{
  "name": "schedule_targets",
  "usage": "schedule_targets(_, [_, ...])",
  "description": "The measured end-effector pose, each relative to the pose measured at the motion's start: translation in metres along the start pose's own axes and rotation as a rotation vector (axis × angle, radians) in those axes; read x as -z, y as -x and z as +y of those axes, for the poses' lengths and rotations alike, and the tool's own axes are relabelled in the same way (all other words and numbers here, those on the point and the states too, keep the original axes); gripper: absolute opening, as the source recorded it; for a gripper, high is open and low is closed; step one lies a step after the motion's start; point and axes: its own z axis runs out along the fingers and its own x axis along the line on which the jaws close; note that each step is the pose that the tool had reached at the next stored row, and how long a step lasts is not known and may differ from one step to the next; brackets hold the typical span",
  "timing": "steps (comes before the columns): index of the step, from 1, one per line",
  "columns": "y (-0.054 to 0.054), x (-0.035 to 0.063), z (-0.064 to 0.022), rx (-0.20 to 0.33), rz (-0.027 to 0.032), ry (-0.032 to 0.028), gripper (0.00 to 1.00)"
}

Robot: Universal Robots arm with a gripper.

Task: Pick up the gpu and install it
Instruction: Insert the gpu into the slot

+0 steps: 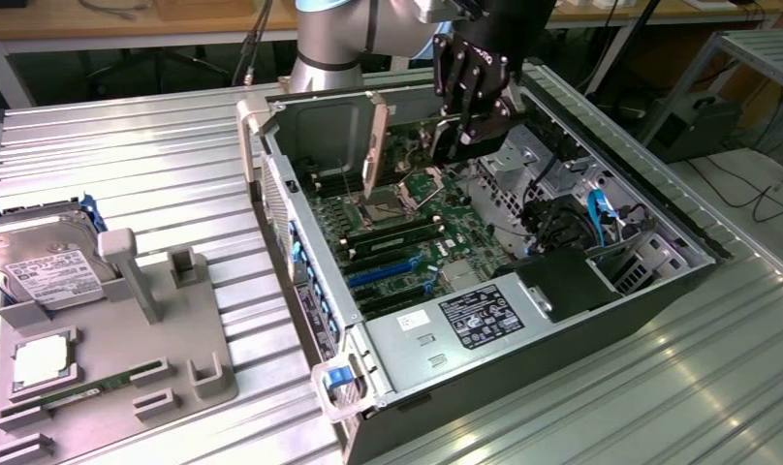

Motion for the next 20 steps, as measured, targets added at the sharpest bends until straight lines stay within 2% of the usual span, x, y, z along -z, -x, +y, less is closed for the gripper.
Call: schedule_targets(20, [0.0,-0.0122,0.0,0.0,0.0001,0.0,0.28])
